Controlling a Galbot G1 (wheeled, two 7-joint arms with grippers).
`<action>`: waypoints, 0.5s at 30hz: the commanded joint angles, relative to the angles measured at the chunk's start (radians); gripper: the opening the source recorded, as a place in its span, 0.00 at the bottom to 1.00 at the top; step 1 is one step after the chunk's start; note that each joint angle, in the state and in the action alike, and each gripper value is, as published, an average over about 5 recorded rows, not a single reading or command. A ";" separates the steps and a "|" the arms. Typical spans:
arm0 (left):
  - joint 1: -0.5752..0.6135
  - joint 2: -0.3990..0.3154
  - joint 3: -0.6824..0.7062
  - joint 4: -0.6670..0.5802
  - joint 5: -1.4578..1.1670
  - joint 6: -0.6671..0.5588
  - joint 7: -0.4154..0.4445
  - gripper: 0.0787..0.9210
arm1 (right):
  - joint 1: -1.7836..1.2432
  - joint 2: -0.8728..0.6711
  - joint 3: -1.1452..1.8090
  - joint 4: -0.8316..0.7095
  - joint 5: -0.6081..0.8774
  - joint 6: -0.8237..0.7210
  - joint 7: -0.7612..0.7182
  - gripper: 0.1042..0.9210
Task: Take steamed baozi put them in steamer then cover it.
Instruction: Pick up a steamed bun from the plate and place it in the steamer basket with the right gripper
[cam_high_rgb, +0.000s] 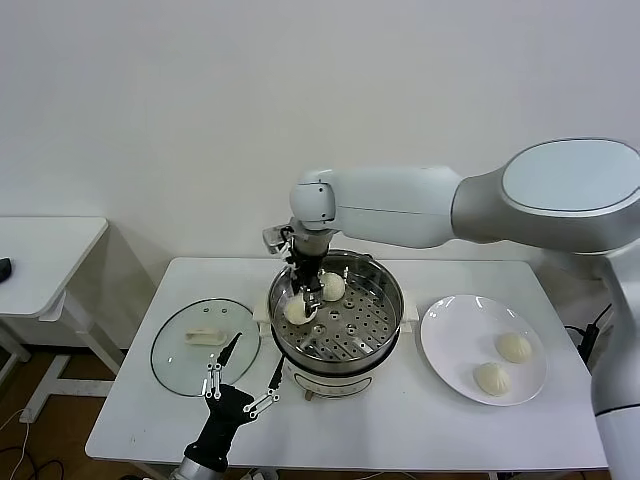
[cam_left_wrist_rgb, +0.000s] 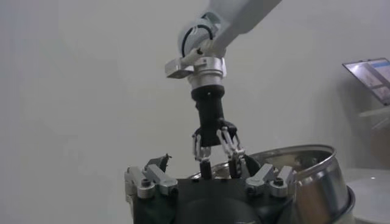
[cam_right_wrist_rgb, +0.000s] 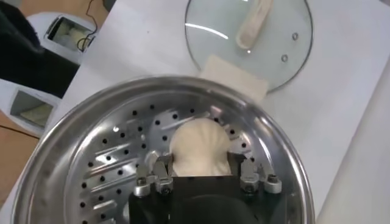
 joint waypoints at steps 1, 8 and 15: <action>0.003 -0.001 -0.005 -0.002 0.000 -0.001 -0.001 0.88 | -0.014 0.038 -0.010 -0.021 -0.013 -0.004 0.006 0.68; 0.007 -0.003 -0.010 -0.006 0.000 -0.001 -0.002 0.88 | 0.007 -0.017 0.008 0.032 -0.029 -0.006 0.012 0.86; 0.005 -0.004 -0.005 -0.009 0.004 0.002 -0.002 0.88 | 0.152 -0.267 0.022 0.268 -0.063 0.000 -0.024 0.88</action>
